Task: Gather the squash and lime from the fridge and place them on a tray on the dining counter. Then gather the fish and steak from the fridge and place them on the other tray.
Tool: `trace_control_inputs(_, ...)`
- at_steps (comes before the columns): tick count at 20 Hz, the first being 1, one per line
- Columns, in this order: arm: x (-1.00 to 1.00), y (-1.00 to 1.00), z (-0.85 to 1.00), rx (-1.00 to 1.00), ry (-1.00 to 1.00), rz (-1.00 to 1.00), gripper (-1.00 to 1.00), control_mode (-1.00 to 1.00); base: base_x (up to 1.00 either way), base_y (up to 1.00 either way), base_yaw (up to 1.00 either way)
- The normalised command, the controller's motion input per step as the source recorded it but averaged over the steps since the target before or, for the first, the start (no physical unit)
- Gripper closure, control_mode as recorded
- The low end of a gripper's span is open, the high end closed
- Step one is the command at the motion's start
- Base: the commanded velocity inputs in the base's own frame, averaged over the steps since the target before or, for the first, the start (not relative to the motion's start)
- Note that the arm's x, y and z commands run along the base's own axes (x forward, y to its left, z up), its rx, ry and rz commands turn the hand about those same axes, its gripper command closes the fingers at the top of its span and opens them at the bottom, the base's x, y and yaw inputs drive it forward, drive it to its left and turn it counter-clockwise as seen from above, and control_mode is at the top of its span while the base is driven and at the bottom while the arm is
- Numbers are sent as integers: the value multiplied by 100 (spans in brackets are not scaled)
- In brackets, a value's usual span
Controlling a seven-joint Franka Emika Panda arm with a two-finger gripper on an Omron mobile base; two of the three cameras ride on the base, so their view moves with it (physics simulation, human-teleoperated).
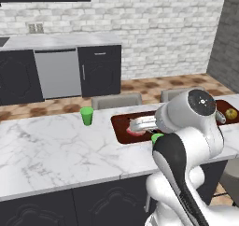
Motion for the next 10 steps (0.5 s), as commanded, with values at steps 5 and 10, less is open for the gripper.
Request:
trace_control_inputs(5,-51,-2,0,7,0,2,-100,-100,0,0,0)
trace_control_inputs(10,-4,0,0,0,0,0,-100,-100,0,0,0)
